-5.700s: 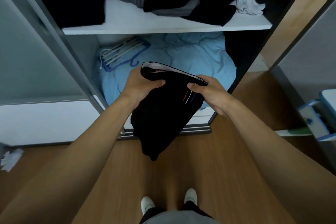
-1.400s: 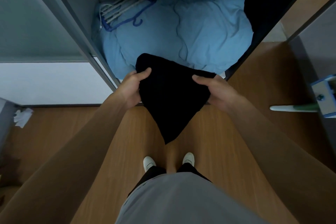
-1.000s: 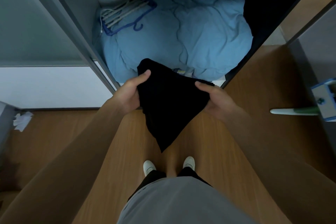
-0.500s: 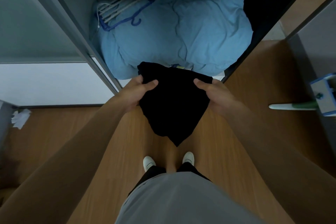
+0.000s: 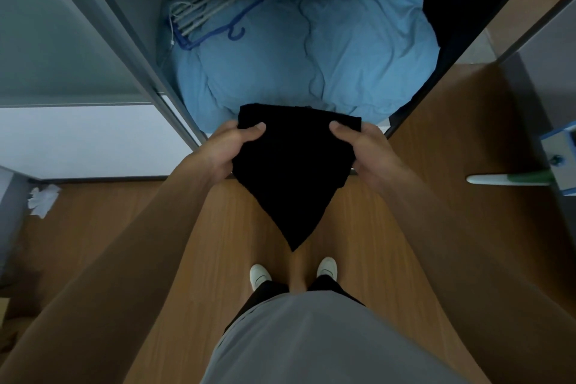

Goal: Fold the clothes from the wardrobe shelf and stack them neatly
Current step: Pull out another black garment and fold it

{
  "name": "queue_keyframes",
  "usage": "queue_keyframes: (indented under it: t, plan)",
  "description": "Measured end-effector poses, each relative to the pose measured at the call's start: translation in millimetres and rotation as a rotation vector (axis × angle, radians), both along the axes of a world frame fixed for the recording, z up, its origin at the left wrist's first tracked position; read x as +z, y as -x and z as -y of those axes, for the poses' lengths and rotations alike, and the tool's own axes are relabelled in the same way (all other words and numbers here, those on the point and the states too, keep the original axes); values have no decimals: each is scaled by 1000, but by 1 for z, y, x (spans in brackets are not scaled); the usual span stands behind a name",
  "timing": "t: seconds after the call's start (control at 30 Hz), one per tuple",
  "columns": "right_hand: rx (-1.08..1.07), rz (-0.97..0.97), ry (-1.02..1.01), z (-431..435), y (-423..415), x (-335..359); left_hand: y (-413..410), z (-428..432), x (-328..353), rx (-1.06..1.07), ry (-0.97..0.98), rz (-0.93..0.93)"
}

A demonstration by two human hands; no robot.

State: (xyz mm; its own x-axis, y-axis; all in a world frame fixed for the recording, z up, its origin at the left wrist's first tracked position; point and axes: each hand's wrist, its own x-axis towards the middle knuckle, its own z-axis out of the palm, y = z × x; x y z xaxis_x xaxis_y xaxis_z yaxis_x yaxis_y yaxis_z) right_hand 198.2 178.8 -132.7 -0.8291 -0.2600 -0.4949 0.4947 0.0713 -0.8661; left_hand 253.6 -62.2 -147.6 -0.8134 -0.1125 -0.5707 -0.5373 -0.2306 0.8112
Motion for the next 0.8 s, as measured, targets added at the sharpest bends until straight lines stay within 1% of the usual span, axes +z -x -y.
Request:
queue_keyframes:
  t: [0.07,0.13,0.2,0.27,0.37,0.43,0.5,0.67,0.73,0.8]
  plan:
    - [54,-90,-110,-1,-3,-2,4,0,-1,58,43,19]
    - [60,-169,-210,-1,-4,-4,8,2,-2,96,124,44]
    - [49,-195,-264,1,-4,-7,10,6,-5,106,191,78]
    - [19,-178,-266,2,-4,-11,10,10,-9,140,236,103]
    - [-6,-130,-239,2,-5,-14,10,12,-13,265,243,64]
    - [-10,-110,-214,4,-5,-16,9,11,-16,312,258,39]
    - [-38,-84,-204,5,-5,-18,6,10,-18,283,268,10]
    - [-155,12,-201,5,-6,-20,-1,9,-18,114,306,-102]
    - [-150,8,-201,3,-5,-19,-2,8,-20,104,349,-120]
    - [-100,-32,-220,0,-3,-16,-3,7,-22,104,377,-139]
